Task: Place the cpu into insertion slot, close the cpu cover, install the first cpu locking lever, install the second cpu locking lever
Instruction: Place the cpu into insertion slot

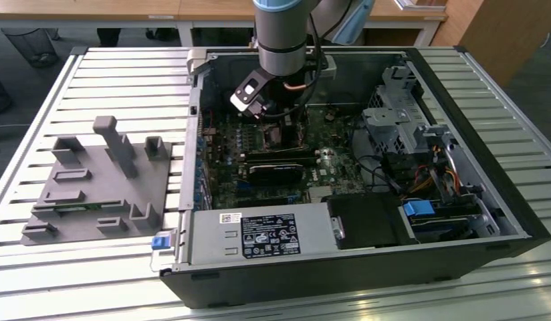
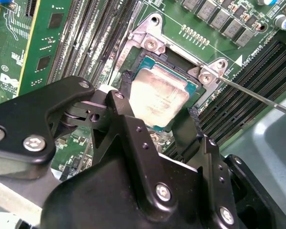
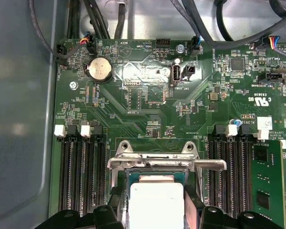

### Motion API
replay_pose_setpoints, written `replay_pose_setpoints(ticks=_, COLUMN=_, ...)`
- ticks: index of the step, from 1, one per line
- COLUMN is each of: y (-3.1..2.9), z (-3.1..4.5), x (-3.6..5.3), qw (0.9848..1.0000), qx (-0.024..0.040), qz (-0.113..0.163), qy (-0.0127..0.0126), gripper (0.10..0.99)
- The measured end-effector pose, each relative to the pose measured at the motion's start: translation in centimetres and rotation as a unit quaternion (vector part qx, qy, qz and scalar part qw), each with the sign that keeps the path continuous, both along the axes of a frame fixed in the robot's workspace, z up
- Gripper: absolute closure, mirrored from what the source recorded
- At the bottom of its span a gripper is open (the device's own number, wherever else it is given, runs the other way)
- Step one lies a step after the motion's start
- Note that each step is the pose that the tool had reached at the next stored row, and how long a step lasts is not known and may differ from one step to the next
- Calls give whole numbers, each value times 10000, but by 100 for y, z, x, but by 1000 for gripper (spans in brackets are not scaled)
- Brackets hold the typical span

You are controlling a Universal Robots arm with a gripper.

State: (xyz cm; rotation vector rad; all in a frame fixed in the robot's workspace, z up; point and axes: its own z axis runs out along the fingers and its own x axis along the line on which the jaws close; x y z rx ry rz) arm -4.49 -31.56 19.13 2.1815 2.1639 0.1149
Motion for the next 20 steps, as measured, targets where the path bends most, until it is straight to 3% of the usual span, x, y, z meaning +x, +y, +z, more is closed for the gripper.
replay_pose_setpoints(ticks=13, y=-55, z=4, x=11, qw=10000, qx=0, qz=-2, qy=2, gripper=471)
replay_pose_setpoints(ticks=20, y=-57, z=28, x=20, qw=10000, qx=0, qz=-5, qy=10, gripper=471)
